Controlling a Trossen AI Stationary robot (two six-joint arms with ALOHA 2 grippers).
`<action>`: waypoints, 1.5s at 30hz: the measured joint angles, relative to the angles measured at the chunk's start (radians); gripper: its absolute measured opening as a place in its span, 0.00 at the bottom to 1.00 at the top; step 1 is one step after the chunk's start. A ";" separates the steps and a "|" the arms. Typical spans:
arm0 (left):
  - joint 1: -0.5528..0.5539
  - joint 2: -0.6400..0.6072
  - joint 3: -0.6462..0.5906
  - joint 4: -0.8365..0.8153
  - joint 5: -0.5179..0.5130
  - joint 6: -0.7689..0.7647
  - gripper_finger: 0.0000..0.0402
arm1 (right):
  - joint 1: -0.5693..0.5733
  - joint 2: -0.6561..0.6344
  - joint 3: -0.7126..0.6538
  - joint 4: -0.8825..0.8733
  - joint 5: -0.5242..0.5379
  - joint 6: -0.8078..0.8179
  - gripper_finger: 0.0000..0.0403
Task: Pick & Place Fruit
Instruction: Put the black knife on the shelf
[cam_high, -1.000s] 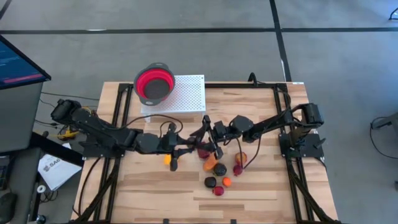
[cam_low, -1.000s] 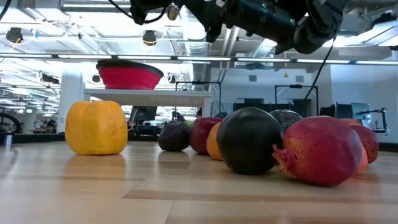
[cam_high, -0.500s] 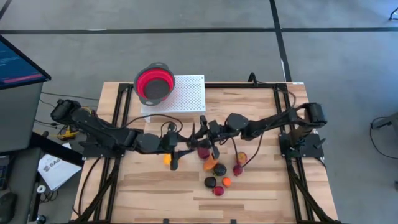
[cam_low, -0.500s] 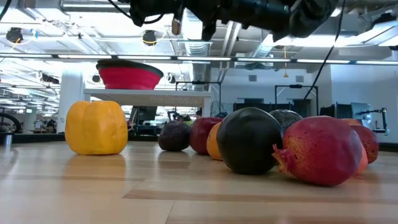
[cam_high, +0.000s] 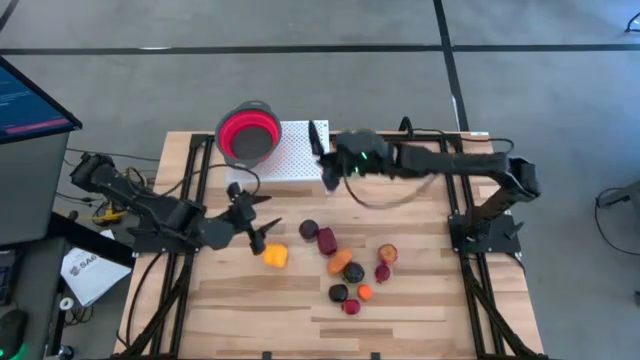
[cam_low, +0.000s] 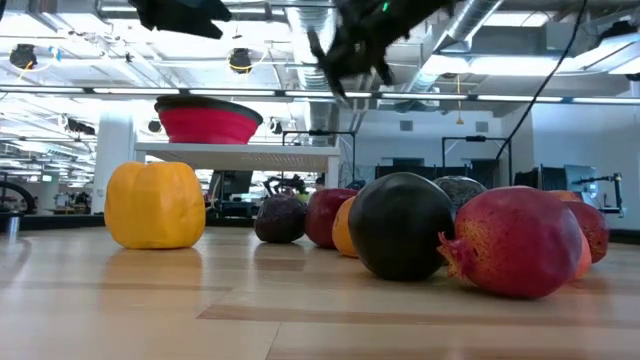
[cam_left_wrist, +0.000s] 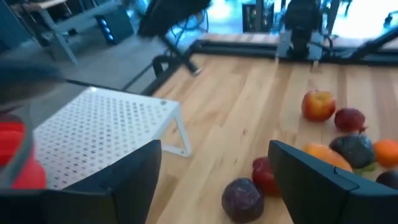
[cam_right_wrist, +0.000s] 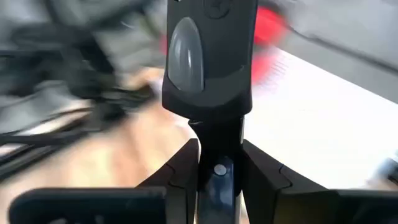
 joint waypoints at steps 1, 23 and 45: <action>-0.012 -0.007 0.000 -0.004 -0.015 0.001 0.71 | -0.027 0.035 0.046 -0.032 -0.012 0.017 0.21; -0.137 0.070 -0.001 -0.009 -0.091 -0.008 0.63 | -0.190 0.615 0.893 -0.685 -0.232 0.265 0.21; -0.137 0.079 -0.001 -0.005 -0.099 -0.008 0.57 | -0.220 0.677 0.941 -0.723 -0.308 0.373 0.25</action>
